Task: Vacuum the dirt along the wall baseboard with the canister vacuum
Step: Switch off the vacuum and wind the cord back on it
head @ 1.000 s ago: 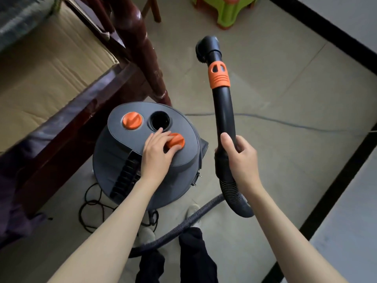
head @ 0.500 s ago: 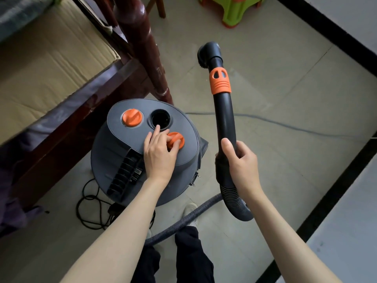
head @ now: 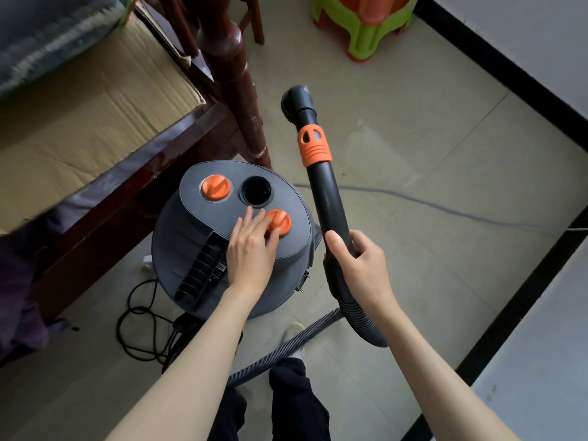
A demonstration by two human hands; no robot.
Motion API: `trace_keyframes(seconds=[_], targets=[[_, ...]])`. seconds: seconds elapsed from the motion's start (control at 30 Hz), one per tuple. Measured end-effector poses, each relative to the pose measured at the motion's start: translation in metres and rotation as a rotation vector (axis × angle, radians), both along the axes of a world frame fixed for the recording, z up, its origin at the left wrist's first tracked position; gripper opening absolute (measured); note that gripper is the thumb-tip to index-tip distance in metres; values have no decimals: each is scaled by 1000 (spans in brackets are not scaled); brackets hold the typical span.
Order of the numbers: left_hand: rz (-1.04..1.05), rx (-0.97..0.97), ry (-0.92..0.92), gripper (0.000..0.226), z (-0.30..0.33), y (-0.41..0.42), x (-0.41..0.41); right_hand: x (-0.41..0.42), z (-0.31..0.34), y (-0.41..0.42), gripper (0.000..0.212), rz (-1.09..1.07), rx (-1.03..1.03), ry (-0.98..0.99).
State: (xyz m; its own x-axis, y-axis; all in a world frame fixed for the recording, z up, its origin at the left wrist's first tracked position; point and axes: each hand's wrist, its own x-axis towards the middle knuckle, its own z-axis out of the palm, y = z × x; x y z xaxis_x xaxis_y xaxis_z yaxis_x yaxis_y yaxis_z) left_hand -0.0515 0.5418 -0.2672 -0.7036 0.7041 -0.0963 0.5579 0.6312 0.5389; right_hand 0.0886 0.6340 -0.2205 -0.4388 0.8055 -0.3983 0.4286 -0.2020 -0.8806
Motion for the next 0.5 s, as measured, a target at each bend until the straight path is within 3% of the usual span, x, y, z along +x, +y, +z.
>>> trace_keyframes(seconds=[0.1,0.3,0.43,0.5], targets=[[-38,86,-31,41,27,-8,-5,-2,11,-8,42,66,46,-25],[-314,203,115,59,100,-24,-12,-5,52,-21,46,99,98,-42],[-601,140,272,79,153,-36,-19,-5,94,-29,40,220,118,-107],[-711,112,383,77,181,-37,-24,-6,117,-36,40,280,132,-106]])
